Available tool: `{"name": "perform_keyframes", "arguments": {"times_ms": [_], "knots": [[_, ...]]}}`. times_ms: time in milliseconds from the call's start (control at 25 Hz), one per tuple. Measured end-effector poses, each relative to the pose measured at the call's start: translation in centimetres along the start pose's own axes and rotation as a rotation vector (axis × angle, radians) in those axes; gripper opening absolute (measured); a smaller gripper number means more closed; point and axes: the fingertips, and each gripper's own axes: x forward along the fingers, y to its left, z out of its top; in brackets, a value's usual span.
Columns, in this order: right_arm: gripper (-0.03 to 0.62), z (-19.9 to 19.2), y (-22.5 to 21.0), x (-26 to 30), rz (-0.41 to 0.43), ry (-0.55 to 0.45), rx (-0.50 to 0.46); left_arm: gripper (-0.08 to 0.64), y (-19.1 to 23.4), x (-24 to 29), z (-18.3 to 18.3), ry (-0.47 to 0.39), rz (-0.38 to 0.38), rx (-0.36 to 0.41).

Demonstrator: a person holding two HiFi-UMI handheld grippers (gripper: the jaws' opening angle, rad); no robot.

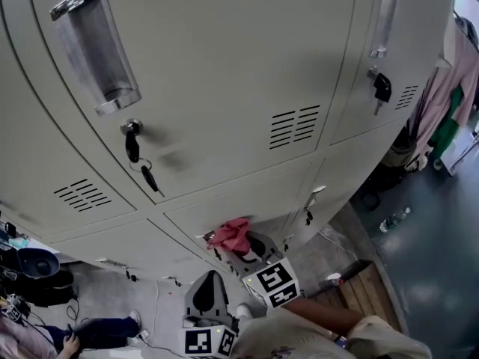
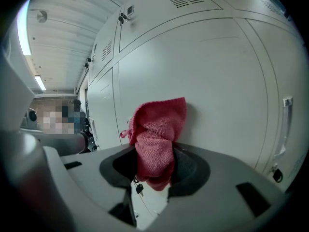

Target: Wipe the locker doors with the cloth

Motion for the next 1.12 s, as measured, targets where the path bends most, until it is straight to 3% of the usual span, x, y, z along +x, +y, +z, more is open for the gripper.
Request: {"name": "perform_keyframes", "arguments": {"times_ms": [760, 1120], "knots": [[0.158, -0.6, -10.4, -4.7, -0.217, -0.013, 0.023, 0.006, -2.6, 0.8, -0.7, 0.021, -0.044, 0.021], [0.158, -1.4, -12.6, -5.8, -0.258, 0.006, 0.02, 0.006, -3.2, 0.9, -1.1, 0.028, -0.055, 0.014]]}}
